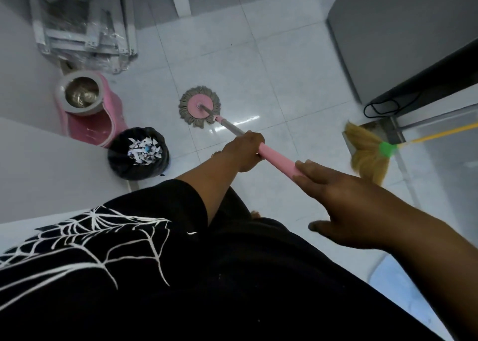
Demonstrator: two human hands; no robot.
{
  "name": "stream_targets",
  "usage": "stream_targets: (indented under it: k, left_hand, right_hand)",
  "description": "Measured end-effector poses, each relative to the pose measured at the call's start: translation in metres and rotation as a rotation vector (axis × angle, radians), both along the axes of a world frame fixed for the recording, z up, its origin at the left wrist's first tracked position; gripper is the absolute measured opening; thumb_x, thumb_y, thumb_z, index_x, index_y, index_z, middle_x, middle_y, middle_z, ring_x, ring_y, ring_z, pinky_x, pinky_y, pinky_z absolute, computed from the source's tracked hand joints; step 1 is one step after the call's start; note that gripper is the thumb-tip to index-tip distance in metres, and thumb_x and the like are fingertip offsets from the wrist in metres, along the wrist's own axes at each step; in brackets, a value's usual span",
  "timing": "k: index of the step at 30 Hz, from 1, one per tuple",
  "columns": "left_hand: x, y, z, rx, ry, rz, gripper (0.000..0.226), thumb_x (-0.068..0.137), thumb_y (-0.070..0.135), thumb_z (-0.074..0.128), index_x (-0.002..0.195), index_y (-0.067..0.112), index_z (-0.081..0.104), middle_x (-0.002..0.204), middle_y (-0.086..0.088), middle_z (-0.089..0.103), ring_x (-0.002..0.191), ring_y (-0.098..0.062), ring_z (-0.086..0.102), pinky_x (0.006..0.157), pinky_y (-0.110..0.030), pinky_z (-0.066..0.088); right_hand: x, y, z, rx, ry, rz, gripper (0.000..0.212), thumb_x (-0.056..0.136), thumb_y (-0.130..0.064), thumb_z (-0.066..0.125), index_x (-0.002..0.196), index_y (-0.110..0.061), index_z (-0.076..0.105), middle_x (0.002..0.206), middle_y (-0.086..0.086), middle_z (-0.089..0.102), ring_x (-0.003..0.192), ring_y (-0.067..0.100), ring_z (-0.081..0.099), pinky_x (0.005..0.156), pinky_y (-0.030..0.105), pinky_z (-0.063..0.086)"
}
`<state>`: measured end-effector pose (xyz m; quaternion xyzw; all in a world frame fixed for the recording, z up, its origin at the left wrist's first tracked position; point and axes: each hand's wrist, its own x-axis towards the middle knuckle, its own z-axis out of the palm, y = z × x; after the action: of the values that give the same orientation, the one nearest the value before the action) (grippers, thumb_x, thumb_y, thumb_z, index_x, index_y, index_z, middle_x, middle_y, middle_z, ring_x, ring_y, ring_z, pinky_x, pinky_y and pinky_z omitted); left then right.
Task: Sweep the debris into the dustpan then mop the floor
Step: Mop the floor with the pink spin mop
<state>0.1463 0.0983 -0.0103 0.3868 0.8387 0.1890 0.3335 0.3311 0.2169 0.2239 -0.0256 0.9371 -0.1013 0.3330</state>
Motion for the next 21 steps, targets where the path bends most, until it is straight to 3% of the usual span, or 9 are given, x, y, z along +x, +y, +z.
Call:
stream_targets:
  k: [2, 4, 6, 8, 11, 14, 16, 18, 21]
  left_hand:
    - [-0.005, -0.006, 0.001, -0.012, 0.029, -0.036, 0.03, 0.09, 0.037, 0.061, 0.113, 0.022, 0.049, 0.118, -0.002, 0.051, 0.097, -0.026, 0.057, 0.072, -0.037, 0.046]
    - [-0.015, -0.01, 0.003, -0.019, 0.022, -0.037, 0.03, 0.091, 0.037, 0.06, 0.114, 0.021, 0.048, 0.119, -0.001, 0.05, 0.097, -0.027, 0.058, 0.073, -0.038, 0.048]
    - [-0.032, -0.012, 0.003, -0.008, -0.004, -0.021, 0.03, 0.091, 0.035, 0.06, 0.114, 0.02, 0.048, 0.121, -0.002, 0.05, 0.099, -0.027, 0.058, 0.078, -0.041, 0.05]
    - [-0.059, -0.014, 0.004, -0.004, -0.025, -0.033, 0.03, 0.091, 0.033, 0.061, 0.114, 0.019, 0.048, 0.122, -0.004, 0.049, 0.1, -0.028, 0.058, 0.08, -0.042, 0.051]
    - [-0.112, -0.02, 0.0, -0.006, -0.04, -0.04, 0.032, 0.091, 0.03, 0.062, 0.117, 0.017, 0.047, 0.124, -0.006, 0.049, 0.099, -0.028, 0.058, 0.083, -0.043, 0.05]
    - [-0.18, -0.031, -0.012, -0.007, -0.041, -0.019, 0.037, 0.091, 0.028, 0.063, 0.121, 0.017, 0.045, 0.127, -0.01, 0.046, 0.101, -0.032, 0.059, 0.084, -0.042, 0.049]
    - [-0.23, -0.038, -0.022, -0.001, -0.046, -0.011, 0.041, 0.091, 0.027, 0.064, 0.124, 0.015, 0.043, 0.135, -0.015, 0.044, 0.114, -0.036, 0.055, 0.092, -0.047, 0.047]
    - [-0.281, -0.044, -0.031, -0.019, -0.04, -0.002, 0.046, 0.091, 0.026, 0.063, 0.13, 0.014, 0.042, 0.147, -0.017, 0.037, 0.139, -0.035, 0.036, 0.107, -0.049, 0.038]
    - [-0.344, -0.05, -0.042, -0.067, -0.02, -0.006, 0.053, 0.092, 0.024, 0.064, 0.137, 0.011, 0.039, 0.152, -0.014, 0.033, 0.144, -0.032, 0.029, 0.111, -0.048, 0.033]
  right_hand:
    - [-0.002, -0.008, 0.001, 0.028, 0.013, 0.025, 0.091, 0.085, -0.042, 0.067, 0.156, -0.022, 0.014, 0.164, -0.004, 0.005, 0.15, 0.017, 0.014, 0.106, 0.031, 0.044]
    - [-0.013, -0.015, 0.0, 0.069, 0.045, 0.007, 0.083, 0.088, -0.02, 0.063, 0.157, -0.019, 0.016, 0.164, 0.003, 0.01, 0.146, 0.022, 0.029, 0.101, 0.03, 0.047]
    - [-0.031, -0.019, -0.001, 0.073, 0.053, -0.046, 0.078, 0.084, -0.004, 0.058, 0.155, -0.015, 0.025, 0.161, 0.009, 0.022, 0.129, 0.027, 0.05, 0.087, 0.03, 0.053]
    - [-0.056, -0.022, -0.002, 0.095, 0.046, -0.048, 0.076, 0.085, -0.004, 0.054, 0.155, -0.015, 0.026, 0.16, 0.008, 0.024, 0.121, 0.025, 0.056, 0.08, 0.027, 0.053]
    - [-0.111, -0.033, -0.009, 0.103, 0.053, -0.023, 0.075, 0.087, -0.008, 0.053, 0.155, -0.014, 0.021, 0.159, 0.008, 0.022, 0.123, 0.023, 0.052, 0.088, 0.029, 0.051]
    - [-0.18, -0.047, -0.019, 0.112, 0.073, -0.017, 0.07, 0.087, -0.008, 0.052, 0.152, -0.011, 0.025, 0.155, 0.012, 0.028, 0.114, 0.025, 0.056, 0.083, 0.029, 0.051]
    - [-0.227, -0.056, -0.027, 0.107, 0.098, -0.021, 0.065, 0.089, -0.008, 0.052, 0.15, -0.008, 0.031, 0.151, 0.013, 0.035, 0.107, 0.026, 0.058, 0.079, 0.028, 0.048]
    - [-0.273, -0.063, -0.04, 0.099, 0.13, -0.032, 0.061, 0.09, -0.009, 0.052, 0.149, -0.006, 0.033, 0.149, 0.015, 0.039, 0.108, 0.026, 0.058, 0.08, 0.029, 0.049]
    - [-0.331, -0.075, -0.065, 0.064, 0.168, -0.069, 0.062, 0.092, -0.011, 0.052, 0.15, -0.004, 0.03, 0.15, 0.017, 0.036, 0.115, 0.028, 0.055, 0.088, 0.033, 0.05]
